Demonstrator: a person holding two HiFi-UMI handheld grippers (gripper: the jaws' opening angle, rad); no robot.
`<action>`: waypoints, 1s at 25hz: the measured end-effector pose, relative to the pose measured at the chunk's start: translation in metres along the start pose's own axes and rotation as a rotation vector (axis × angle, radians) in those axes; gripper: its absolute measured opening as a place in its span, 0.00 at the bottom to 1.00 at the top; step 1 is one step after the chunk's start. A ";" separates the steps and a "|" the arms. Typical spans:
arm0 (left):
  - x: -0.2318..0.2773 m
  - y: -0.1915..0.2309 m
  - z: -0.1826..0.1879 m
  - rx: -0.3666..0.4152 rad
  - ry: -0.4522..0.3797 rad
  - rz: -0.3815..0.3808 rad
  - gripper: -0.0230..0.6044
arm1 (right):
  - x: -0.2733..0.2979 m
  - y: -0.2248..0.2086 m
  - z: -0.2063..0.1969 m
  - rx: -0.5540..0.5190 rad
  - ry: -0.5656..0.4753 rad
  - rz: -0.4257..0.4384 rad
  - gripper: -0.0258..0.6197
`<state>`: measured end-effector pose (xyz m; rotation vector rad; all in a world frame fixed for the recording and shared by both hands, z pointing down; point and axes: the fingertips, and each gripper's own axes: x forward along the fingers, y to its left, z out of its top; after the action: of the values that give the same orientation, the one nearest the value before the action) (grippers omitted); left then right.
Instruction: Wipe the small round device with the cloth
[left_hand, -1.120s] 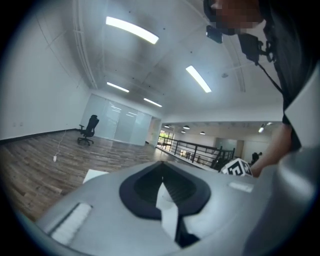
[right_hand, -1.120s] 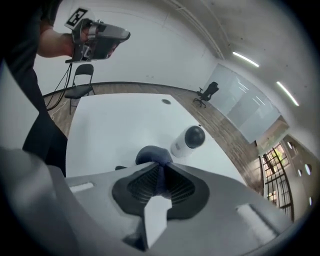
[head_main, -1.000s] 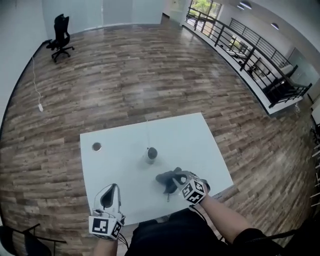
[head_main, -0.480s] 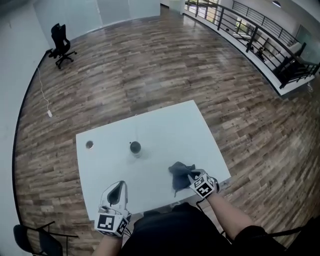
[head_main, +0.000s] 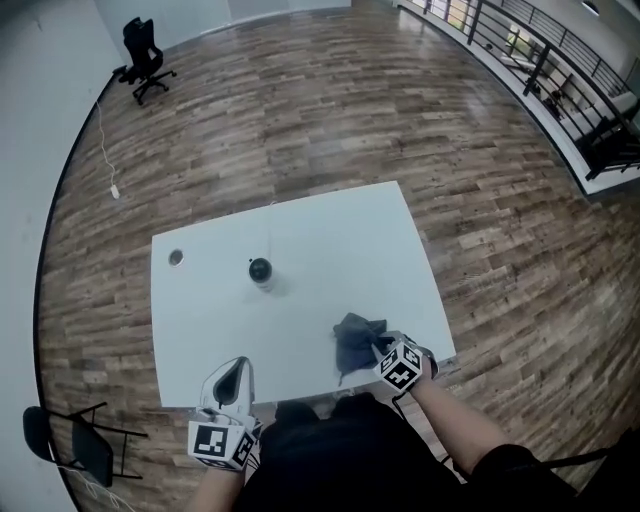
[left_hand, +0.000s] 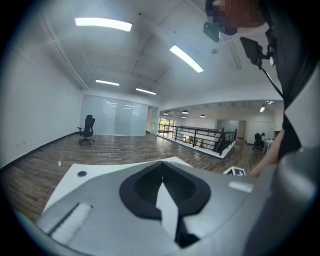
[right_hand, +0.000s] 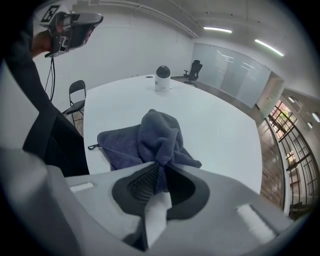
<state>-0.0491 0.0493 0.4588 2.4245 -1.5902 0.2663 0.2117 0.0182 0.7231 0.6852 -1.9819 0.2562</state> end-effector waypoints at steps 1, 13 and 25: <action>-0.001 -0.001 -0.002 -0.005 0.002 0.012 0.04 | 0.000 0.000 0.001 -0.001 0.000 0.001 0.10; 0.014 0.018 0.006 -0.005 -0.023 0.055 0.04 | 0.005 -0.001 0.006 0.021 0.115 0.152 0.10; 0.009 0.053 0.029 0.018 -0.042 -0.038 0.04 | -0.005 -0.010 0.002 0.179 0.150 0.012 0.32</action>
<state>-0.0935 0.0131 0.4384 2.4863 -1.5637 0.2257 0.2176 0.0111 0.7170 0.7462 -1.8349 0.4827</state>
